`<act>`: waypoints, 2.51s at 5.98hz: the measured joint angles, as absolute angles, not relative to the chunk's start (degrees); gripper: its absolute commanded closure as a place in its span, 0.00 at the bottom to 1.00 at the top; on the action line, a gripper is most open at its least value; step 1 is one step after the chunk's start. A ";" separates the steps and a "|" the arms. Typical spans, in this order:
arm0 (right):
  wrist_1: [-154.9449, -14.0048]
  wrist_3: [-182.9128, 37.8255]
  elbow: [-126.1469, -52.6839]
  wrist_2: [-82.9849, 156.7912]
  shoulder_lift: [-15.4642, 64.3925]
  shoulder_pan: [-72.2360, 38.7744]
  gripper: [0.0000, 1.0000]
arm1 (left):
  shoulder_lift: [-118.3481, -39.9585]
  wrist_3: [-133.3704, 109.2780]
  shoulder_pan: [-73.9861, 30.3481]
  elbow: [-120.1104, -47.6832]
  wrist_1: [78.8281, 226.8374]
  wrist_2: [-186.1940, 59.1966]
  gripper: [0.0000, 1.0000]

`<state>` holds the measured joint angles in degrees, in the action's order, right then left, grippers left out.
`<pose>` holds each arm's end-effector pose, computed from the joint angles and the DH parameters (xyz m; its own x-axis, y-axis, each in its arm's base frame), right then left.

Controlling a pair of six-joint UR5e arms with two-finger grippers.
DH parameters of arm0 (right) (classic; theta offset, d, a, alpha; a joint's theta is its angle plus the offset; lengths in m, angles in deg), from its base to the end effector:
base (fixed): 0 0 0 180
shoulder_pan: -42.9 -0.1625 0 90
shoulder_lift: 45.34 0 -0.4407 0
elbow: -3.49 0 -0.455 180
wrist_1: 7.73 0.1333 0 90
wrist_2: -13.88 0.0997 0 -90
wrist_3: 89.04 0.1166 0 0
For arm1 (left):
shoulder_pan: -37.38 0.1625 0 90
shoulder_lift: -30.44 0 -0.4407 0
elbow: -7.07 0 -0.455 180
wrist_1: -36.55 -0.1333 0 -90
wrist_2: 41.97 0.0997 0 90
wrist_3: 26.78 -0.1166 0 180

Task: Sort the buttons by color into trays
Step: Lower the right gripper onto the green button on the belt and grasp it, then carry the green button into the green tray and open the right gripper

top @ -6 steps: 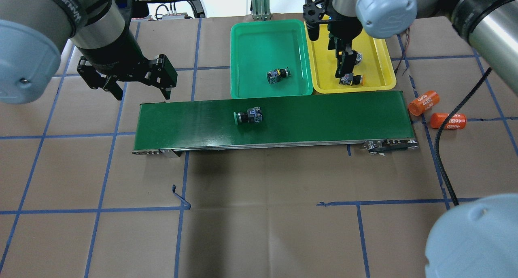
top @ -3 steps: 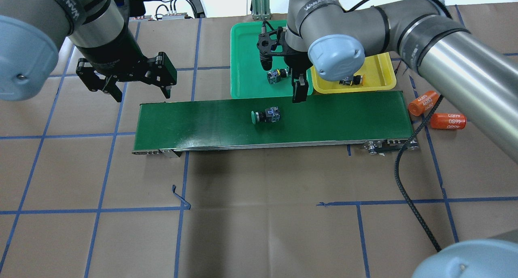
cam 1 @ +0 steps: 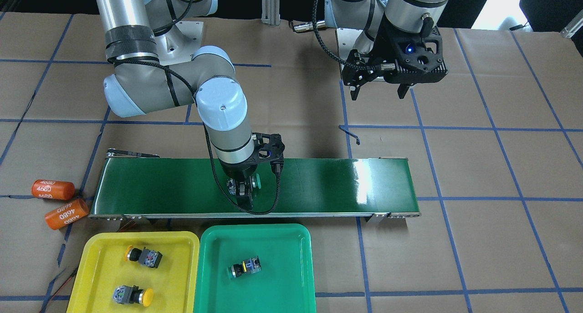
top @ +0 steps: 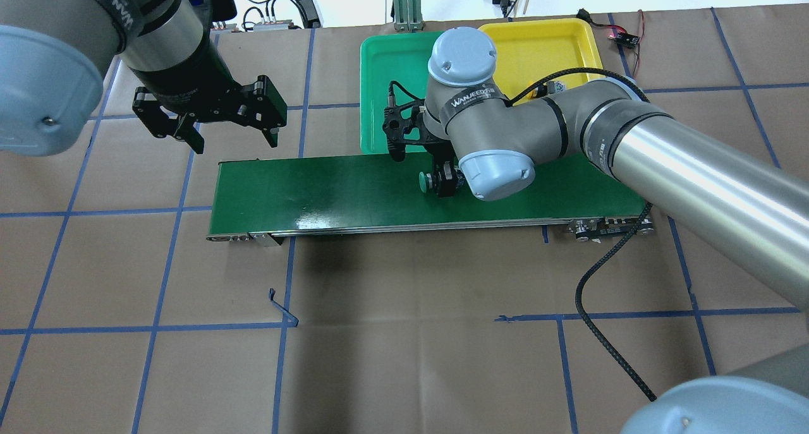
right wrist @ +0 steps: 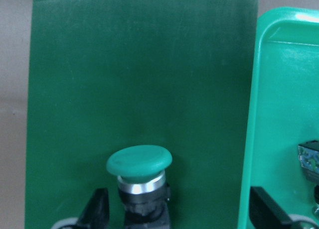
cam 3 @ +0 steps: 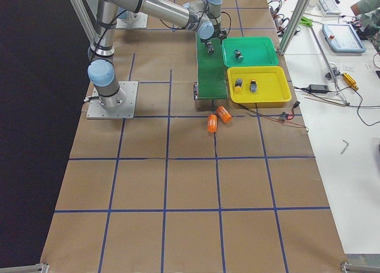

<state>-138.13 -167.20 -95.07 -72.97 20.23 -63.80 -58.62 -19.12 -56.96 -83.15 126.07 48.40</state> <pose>0.3286 -0.6091 0.2134 0.0831 -0.9899 0.1150 -0.9925 -0.0926 -0.0798 -0.1738 -0.5382 0.4944 -0.9983 -0.0580 -0.0036 -0.0579 0.9981 -0.0216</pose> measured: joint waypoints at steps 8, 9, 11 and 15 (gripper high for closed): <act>-138.08 -183.24 -94.49 -79.48 25.55 -50.67 0.89 | -59.09 -18.67 -58.84 -83.21 121.42 45.47 0.02; -137.81 -183.23 -87.81 -79.20 21.65 -50.68 0.89 | -59.18 -18.84 -58.68 -83.06 121.00 45.39 0.02; -137.73 -182.59 -73.97 -76.39 11.09 -52.27 0.88 | -59.23 -18.92 -58.61 -83.01 120.74 45.39 0.02; -139.68 -175.04 -64.31 -66.55 -2.05 -56.65 0.00 | -58.54 -18.89 -58.80 -83.41 120.78 45.91 0.02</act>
